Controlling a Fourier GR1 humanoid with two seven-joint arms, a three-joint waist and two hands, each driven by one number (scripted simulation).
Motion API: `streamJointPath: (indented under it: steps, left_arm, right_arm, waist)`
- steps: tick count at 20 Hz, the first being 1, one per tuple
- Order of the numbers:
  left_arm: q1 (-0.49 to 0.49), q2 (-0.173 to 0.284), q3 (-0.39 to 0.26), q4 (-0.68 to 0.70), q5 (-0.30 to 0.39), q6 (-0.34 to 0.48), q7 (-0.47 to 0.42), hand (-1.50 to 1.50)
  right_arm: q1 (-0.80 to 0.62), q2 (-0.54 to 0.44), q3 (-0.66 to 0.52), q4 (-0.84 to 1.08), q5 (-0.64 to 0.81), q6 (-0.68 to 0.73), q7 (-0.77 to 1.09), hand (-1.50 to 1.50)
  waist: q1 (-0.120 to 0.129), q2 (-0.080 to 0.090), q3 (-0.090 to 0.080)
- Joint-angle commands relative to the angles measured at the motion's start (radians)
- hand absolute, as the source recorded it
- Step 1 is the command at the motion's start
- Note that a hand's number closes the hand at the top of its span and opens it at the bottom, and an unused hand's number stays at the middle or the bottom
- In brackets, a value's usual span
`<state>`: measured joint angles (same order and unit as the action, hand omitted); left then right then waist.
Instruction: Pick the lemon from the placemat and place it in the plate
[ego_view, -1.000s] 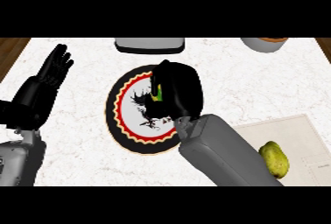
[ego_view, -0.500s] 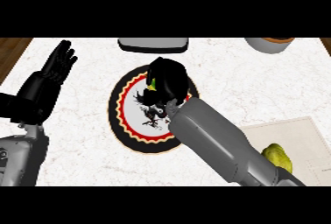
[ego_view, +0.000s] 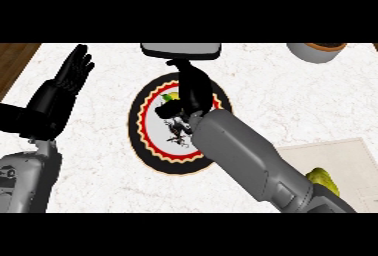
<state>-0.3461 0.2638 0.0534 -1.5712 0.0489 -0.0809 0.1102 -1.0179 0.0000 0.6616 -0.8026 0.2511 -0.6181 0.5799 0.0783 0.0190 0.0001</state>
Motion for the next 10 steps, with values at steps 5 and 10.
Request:
streamJointPath:
  steps: [5, 10]
  left_arm:
    - [-0.012, 0.011, 0.010, -0.004, -0.011, 0.001, 0.011, 0.00]
    - [0.016, 0.043, 0.045, -0.038, 0.025, -0.030, 0.055, 0.00]
  right_arm:
    - [-0.043, 0.000, -0.058, -0.020, -0.186, -0.219, -0.172, -1.50]
    - [-0.026, 0.000, -0.092, -0.023, -0.301, -0.283, -0.264, -1.50]
  waist:
    - [-0.012, -0.003, 0.001]
    - [-0.030, -0.011, 0.000]
